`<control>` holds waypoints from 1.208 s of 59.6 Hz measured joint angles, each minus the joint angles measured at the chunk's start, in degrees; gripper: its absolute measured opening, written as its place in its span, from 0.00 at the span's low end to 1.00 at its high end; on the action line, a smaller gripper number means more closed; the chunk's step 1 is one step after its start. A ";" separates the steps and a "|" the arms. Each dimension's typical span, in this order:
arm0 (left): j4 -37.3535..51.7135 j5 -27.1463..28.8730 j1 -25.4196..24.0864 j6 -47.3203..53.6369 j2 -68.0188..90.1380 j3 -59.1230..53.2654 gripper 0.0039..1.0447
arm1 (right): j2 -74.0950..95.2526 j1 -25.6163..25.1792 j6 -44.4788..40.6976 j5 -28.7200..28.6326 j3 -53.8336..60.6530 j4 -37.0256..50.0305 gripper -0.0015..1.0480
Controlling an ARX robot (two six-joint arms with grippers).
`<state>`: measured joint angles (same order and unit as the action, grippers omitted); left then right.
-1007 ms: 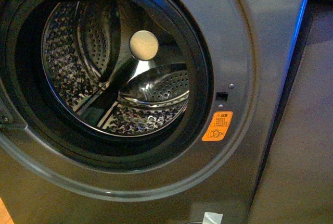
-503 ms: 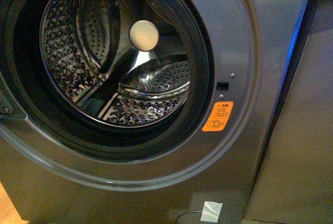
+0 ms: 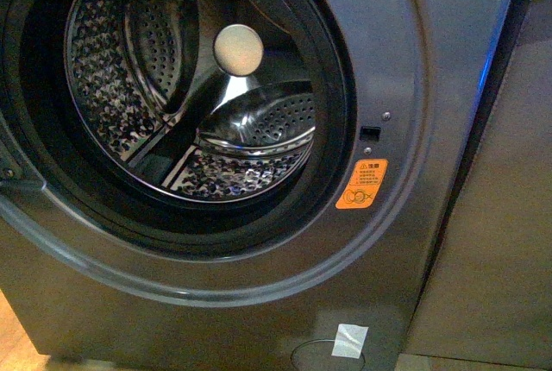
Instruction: Put clothes into washing machine
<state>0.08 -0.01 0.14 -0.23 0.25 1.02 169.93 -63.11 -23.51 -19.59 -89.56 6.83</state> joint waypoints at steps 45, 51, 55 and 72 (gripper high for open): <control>0.00 0.00 0.00 0.00 0.00 0.00 0.94 | -31.82 -0.33 9.73 -9.60 25.49 37.27 0.10; 0.00 0.00 0.00 0.00 0.00 0.00 0.94 | -40.28 -0.35 12.28 -13.35 30.12 39.34 0.10; 0.00 0.00 0.00 0.00 0.02 0.00 0.94 | -47.63 -0.35 14.75 -15.89 33.53 40.70 0.10; 0.00 0.00 0.00 0.00 0.02 0.00 0.94 | -77.15 1.77 29.05 -25.03 36.26 44.50 0.10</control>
<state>0.08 -0.01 0.14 -0.23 0.27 1.02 92.77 -61.34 5.54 -44.62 -53.30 51.33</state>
